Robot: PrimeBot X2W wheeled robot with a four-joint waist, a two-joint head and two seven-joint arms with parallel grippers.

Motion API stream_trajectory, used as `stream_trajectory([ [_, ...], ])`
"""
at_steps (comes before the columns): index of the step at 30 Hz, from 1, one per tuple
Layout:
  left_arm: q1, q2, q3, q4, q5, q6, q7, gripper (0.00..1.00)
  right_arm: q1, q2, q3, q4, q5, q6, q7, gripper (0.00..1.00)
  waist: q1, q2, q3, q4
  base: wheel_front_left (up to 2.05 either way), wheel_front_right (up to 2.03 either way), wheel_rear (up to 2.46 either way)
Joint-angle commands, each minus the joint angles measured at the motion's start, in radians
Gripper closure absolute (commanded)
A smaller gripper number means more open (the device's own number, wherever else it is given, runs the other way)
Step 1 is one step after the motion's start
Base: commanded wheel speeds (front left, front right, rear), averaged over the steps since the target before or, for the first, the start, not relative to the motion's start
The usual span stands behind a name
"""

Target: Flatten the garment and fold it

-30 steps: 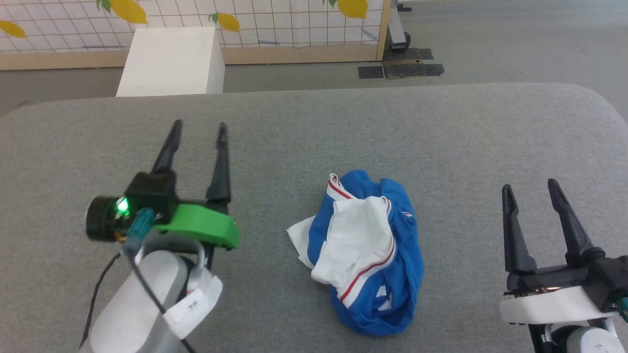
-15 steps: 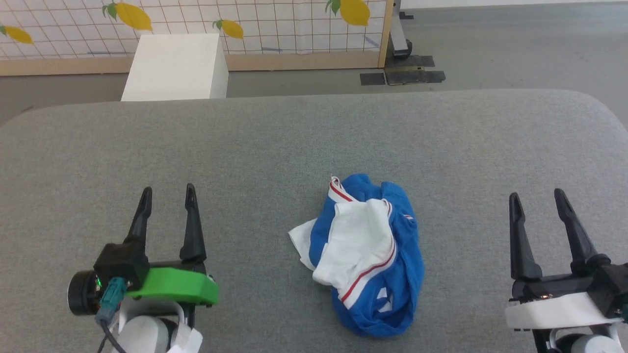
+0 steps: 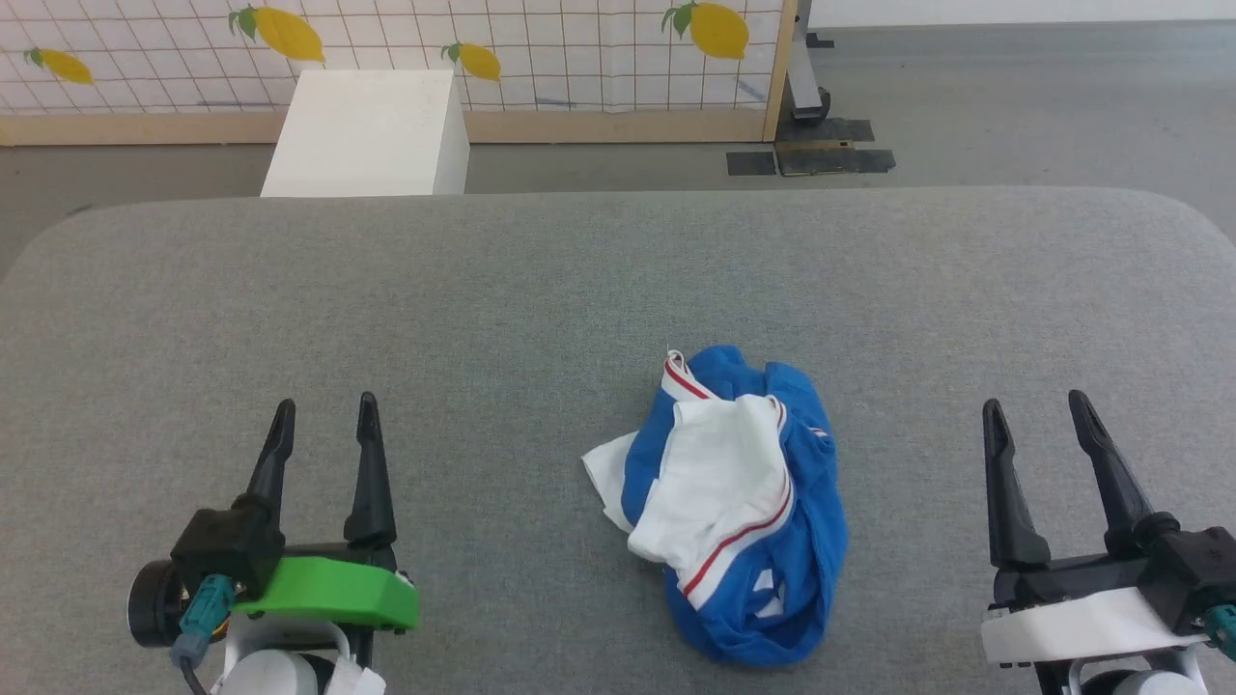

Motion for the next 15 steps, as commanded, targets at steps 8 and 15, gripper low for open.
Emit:
stream_trajectory([
  [8, 0.010, -0.015, 0.022, 0.011, 0.045, -0.023, -0.004, 0.00, 0.009, 0.000, 0.002, 0.009, 0.004, -0.002, -0.002, 0.00, 0.0000, -0.0001, 0.001, 0.002, 0.00, 0.00, 0.00],
  [15, 0.008, -0.018, 0.029, 0.018, 0.056, -0.031, -0.004, 0.00, 0.008, 0.000, 0.004, 0.012, 0.006, -0.002, -0.002, 0.00, 0.0000, -0.0001, 0.002, 0.003, 0.00, 0.00, 0.00],
])
